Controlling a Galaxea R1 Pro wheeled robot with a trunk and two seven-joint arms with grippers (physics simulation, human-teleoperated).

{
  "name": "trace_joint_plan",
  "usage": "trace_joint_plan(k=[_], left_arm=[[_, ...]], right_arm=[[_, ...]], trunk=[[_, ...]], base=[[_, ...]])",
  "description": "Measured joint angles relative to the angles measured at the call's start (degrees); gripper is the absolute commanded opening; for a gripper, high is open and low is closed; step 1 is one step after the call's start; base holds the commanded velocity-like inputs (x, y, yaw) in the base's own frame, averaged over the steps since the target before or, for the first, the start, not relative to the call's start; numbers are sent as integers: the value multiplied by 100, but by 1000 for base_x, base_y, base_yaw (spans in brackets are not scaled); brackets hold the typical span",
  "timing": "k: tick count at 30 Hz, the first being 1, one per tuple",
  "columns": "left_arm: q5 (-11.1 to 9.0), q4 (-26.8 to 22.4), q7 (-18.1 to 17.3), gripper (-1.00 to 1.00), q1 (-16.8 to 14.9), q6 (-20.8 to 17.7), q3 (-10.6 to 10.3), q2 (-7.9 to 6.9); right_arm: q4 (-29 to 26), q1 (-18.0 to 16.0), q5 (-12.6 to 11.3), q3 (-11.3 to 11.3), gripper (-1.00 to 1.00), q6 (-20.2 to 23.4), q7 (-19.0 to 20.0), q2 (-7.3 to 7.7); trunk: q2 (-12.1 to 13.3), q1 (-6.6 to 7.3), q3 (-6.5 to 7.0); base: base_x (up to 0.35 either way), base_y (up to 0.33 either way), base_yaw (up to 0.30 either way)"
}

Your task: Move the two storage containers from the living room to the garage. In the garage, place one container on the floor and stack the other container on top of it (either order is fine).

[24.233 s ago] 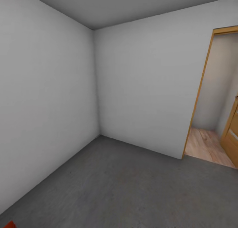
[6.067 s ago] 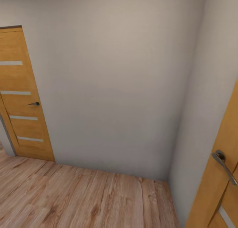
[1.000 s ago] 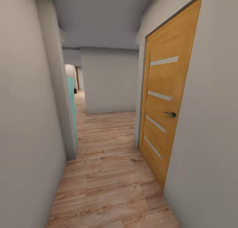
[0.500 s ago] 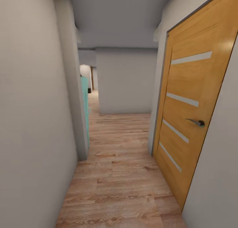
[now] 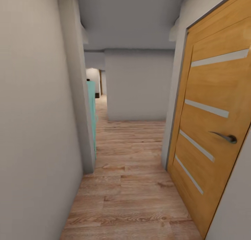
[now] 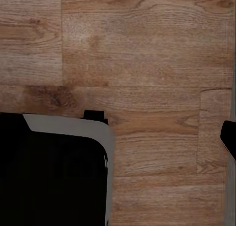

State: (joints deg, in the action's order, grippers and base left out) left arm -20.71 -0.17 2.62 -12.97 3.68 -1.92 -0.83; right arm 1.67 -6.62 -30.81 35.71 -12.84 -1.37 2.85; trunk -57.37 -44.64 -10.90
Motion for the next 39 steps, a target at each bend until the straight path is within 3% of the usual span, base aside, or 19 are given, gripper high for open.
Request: trace_joint_plan(k=[8, 39], left_arm=[[-143, 5, -1, 100, 0, -4, -5, 3], [-159, 6, -1, 100, 0, -45, -5, -22]], right_arm=[[2, 0, 55, 37, 100, 0, -1, -1], [2, 0, 61, 49, 100, -14, -1, -4]], trunk=[[-1, 0, 0], [-1, 0, 0]], base=[[321, 0, 1], [311, -120, 5]])
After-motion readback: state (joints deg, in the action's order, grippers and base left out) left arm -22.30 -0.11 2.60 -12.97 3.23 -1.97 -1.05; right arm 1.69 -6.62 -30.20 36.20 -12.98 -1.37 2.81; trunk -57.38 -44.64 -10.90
